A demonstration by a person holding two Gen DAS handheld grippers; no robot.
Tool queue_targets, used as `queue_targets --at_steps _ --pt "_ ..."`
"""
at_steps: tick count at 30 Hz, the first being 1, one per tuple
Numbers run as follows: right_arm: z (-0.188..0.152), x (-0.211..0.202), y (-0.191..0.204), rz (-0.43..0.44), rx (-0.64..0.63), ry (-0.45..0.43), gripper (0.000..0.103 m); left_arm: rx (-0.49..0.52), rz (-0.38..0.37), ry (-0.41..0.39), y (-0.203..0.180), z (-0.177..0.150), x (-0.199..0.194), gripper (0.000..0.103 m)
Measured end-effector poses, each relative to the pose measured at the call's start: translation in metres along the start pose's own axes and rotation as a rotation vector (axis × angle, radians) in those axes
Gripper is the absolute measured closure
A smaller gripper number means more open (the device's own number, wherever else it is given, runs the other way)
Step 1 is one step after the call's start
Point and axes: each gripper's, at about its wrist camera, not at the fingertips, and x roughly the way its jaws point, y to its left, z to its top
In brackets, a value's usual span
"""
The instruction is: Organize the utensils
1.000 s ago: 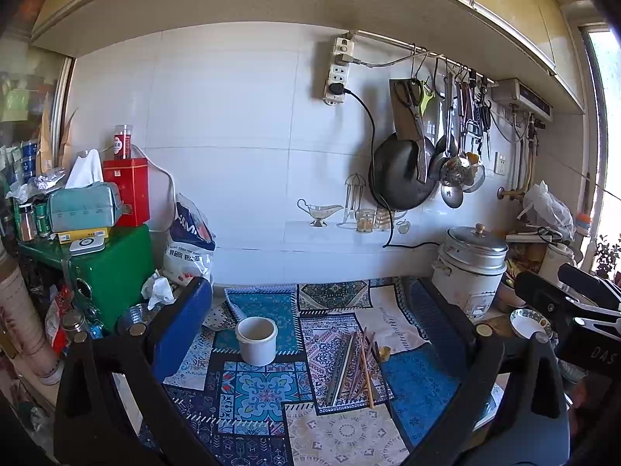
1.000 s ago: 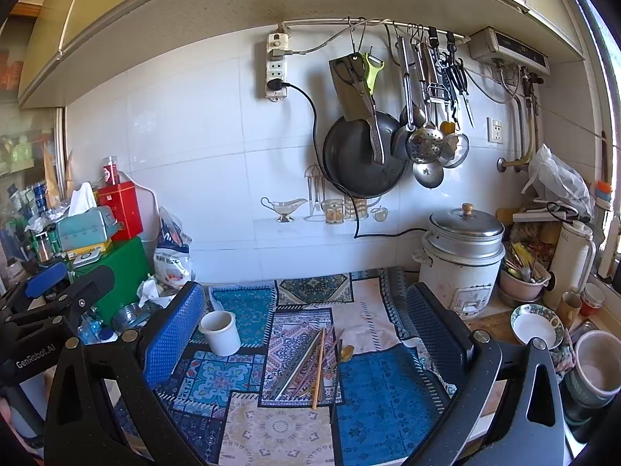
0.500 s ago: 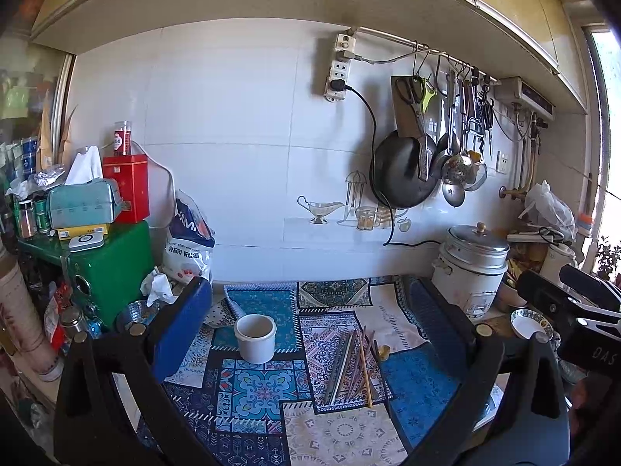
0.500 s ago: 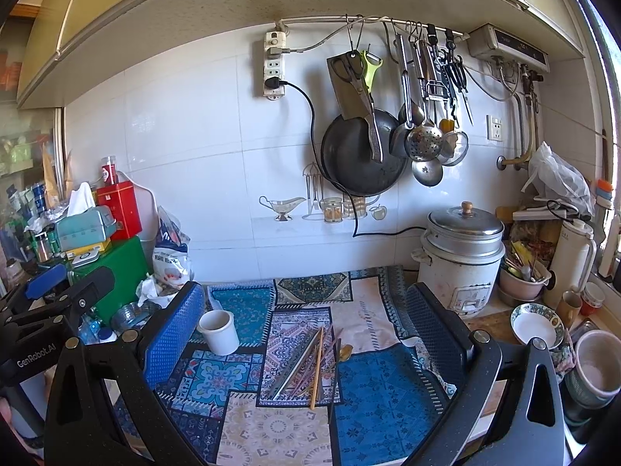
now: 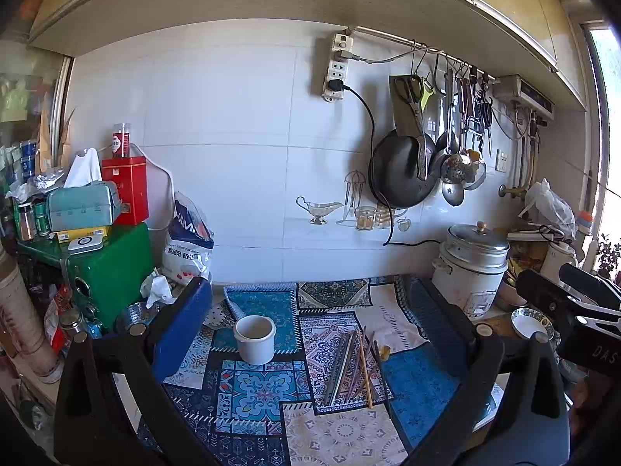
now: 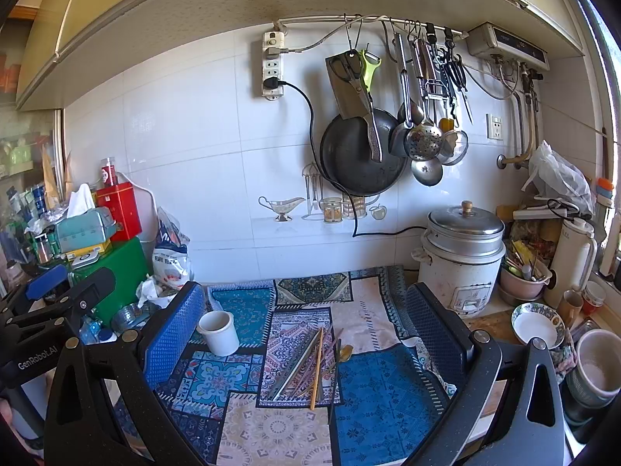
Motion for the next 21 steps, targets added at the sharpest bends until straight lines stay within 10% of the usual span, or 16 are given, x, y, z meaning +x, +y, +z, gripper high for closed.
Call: queue_targets --at_steps 21 --pt "0.0005 0.0016 -0.0015 -0.003 -0.002 0.004 0.000 -0.002 0.001 0.002 -0.0007 -0.0002 0.0004 0.000"
